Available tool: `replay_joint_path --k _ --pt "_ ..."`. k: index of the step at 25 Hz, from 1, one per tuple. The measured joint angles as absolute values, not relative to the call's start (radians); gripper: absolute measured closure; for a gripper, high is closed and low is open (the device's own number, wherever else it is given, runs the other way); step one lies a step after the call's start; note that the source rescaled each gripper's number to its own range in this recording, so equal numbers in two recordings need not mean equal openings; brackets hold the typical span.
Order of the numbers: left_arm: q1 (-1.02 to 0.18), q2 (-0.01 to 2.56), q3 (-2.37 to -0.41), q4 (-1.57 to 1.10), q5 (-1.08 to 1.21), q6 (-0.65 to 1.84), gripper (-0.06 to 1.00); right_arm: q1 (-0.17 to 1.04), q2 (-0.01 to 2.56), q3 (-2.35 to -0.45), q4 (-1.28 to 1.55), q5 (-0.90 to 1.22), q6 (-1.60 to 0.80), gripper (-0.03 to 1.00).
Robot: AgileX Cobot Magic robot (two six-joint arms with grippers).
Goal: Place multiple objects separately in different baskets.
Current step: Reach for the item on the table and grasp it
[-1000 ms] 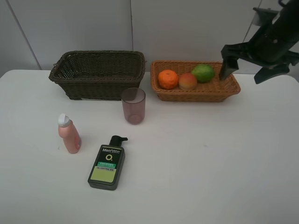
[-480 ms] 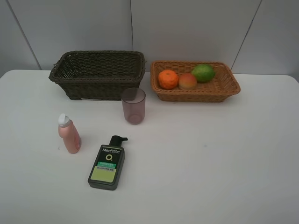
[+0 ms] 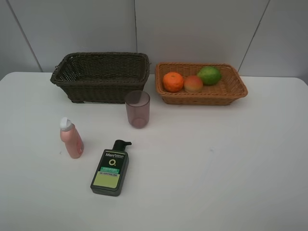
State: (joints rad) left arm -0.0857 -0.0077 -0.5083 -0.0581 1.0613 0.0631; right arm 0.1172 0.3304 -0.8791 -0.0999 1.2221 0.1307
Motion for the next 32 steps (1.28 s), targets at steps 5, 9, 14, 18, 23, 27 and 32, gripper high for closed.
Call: replay_joint_path --k 5,9,14,18,23,27,32 --pt "-0.086 -0.008 -0.508 -0.058 1.061 0.063 -0.06 0.117 0.179 -0.82 -0.094 1.223 0.127 0.11" --pt "-0.086 -0.008 -0.508 -0.058 1.061 0.063 -0.06 0.117 0.079 -0.739 -0.094 1.19 0.122 0.11" --pt "-0.086 -0.008 -0.508 -0.058 1.061 0.063 -0.06 0.117 0.003 -0.609 -0.093 1.051 0.12 0.11" --pt "-0.086 -0.008 -0.508 -0.058 1.06 0.063 -0.06 0.117 -0.003 -0.551 -0.093 1.022 0.119 0.11" --pt "-0.086 -0.008 -0.508 -0.058 1.06 0.063 -0.06 0.117 -0.004 -0.527 -0.093 1.054 0.118 0.11" --pt "-0.086 -0.008 -0.508 -0.058 1.06 0.063 -0.06 0.117 -0.004 -0.522 -0.093 1.058 0.116 0.11" --pt "-0.086 -0.008 -0.508 -0.058 1.06 0.063 -0.06 0.098 -0.004 -0.522 -0.093 1.058 0.112 0.11"
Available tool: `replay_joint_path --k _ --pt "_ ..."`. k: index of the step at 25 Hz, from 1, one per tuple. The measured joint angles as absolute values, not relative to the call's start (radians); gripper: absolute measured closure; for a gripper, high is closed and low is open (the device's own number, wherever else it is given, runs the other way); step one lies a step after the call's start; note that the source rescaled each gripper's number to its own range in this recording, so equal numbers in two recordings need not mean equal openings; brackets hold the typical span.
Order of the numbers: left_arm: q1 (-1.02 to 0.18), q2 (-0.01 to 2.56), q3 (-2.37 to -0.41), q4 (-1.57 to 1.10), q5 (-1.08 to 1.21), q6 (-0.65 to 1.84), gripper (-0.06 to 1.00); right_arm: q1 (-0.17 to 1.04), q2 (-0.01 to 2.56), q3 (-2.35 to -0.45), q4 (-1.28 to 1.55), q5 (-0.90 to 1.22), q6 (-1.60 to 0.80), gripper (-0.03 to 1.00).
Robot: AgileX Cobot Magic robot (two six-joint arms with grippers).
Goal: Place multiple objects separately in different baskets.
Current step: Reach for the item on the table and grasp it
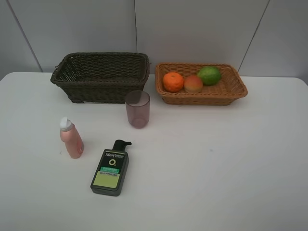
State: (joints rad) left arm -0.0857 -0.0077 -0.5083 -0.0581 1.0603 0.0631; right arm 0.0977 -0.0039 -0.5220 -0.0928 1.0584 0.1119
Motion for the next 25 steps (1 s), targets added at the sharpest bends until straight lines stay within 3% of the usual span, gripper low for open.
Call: replay_joint_path --k 4,25 --pt "-0.086 -0.008 -0.508 -0.058 1.06 0.063 -0.06 0.033 -0.004 -0.522 -0.094 1.058 0.111 0.11" --pt "-0.086 -0.008 -0.508 -0.058 1.06 0.063 -0.06 0.031 -0.004 -0.522 -0.097 1.058 0.107 0.11"
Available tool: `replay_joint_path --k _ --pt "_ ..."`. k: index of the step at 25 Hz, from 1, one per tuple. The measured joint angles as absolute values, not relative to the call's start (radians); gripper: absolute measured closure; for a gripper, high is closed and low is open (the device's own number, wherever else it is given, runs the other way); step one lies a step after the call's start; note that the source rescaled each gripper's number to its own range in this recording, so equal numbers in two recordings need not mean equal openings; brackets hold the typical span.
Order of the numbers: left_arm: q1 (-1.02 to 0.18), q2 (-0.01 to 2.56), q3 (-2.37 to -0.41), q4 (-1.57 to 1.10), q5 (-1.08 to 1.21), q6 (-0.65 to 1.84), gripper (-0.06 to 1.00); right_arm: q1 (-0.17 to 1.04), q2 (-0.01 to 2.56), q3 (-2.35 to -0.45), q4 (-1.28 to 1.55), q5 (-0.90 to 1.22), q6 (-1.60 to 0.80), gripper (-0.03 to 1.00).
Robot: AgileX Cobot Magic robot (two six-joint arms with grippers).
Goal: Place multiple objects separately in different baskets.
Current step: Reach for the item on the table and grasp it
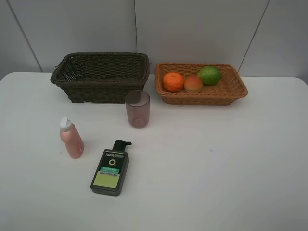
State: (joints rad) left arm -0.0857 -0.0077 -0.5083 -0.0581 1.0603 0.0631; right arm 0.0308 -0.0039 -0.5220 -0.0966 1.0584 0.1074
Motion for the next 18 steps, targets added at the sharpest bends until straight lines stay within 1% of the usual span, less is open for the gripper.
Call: replay_joint_path --k 18 --pt "-0.086 -0.008 -0.508 -0.058 1.06 0.063 -0.06 0.031 -0.004 -0.522 -0.096 1.058 0.107 0.11"
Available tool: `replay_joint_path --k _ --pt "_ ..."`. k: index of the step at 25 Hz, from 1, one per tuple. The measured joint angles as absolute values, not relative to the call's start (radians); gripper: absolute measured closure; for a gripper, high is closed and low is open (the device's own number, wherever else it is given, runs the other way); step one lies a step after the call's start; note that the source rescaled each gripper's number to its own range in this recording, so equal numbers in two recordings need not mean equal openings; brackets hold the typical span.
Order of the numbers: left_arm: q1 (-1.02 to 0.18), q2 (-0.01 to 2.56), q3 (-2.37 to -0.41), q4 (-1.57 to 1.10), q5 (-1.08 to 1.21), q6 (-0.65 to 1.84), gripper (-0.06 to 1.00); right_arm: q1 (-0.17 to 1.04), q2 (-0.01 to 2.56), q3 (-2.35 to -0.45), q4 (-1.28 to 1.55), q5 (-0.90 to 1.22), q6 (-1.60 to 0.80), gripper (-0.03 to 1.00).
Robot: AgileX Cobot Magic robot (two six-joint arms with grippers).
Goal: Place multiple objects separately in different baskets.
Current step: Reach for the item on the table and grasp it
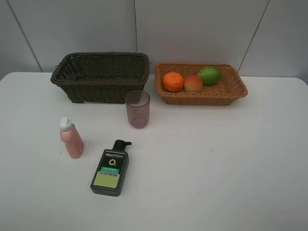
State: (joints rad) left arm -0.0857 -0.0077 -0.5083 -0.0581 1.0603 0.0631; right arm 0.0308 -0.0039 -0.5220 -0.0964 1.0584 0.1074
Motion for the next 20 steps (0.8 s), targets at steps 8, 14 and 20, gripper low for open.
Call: replay_joint_path --k 8,14,20 --pt "-0.086 0.019 -0.526 -0.055 1.03 0.063 -0.06 0.031 -0.004 -0.522 -0.096 1.058 0.107 0.11" --pt "-0.086 0.402 -0.622 -0.055 0.963 0.062 -0.06 0.031 -0.004 -0.522 -0.096 1.058 0.107 0.11" --pt "-0.086 0.901 -0.807 -0.059 0.927 0.05 -0.06 0.031 -0.004 -0.522 -0.096 1.058 0.107 0.11"
